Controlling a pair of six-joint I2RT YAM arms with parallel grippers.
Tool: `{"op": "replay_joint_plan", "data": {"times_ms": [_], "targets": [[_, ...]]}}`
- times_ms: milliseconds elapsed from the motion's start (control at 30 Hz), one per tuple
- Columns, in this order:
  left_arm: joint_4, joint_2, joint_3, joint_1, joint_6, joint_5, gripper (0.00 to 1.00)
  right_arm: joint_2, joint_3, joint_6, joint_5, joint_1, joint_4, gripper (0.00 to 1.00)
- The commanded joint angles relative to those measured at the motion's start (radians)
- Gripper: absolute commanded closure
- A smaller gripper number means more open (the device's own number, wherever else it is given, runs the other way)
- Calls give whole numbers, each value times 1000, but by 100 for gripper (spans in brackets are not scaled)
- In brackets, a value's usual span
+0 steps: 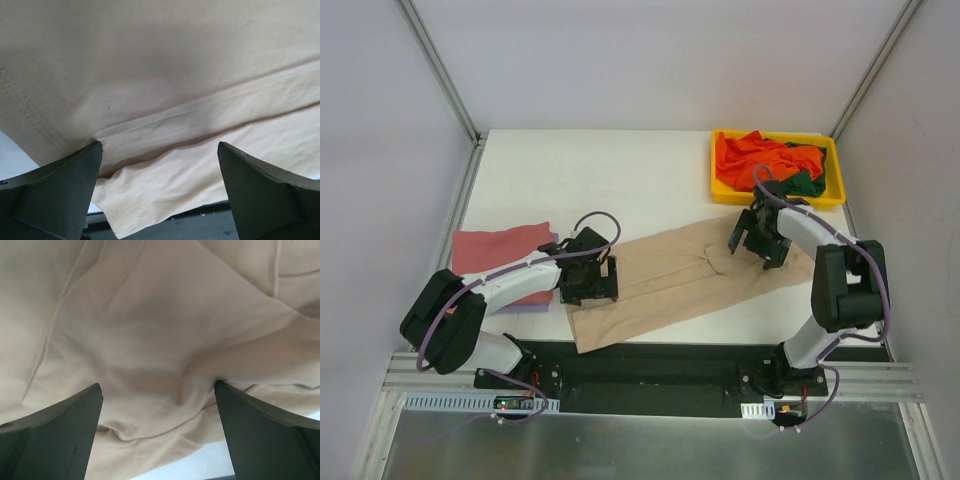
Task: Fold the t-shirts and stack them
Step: Rotate the tshirt 90 degrees
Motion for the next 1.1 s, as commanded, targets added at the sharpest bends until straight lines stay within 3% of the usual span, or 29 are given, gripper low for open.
{"op": "replay_joint_plan", "data": {"times_ms": [0, 300, 533, 600, 867, 967, 1067], "targets": [[-90, -132, -88, -17, -69, 46, 1, 96, 110, 5, -27, 38, -3, 4], [-168, -210, -67, -16, -27, -12, 1, 320, 341, -79, -40, 253, -92, 4], [-193, -253, 54, -15, 12, -63, 1, 553, 700, -185, -74, 429, -230, 4], [-194, -264, 76, -15, 23, -92, 1, 605, 797, -226, -153, 461, -235, 4], [-206, -203, 142, -2, 58, -181, 1, 903, 1332, -418, -312, 518, -376, 4], [-208, -169, 139, 26, 53, -175, 1, 940, 1424, -449, -303, 512, -391, 4], [-208, -131, 134, 67, 52, -148, 1, 903, 1385, -451, -289, 508, -362, 4]]}}
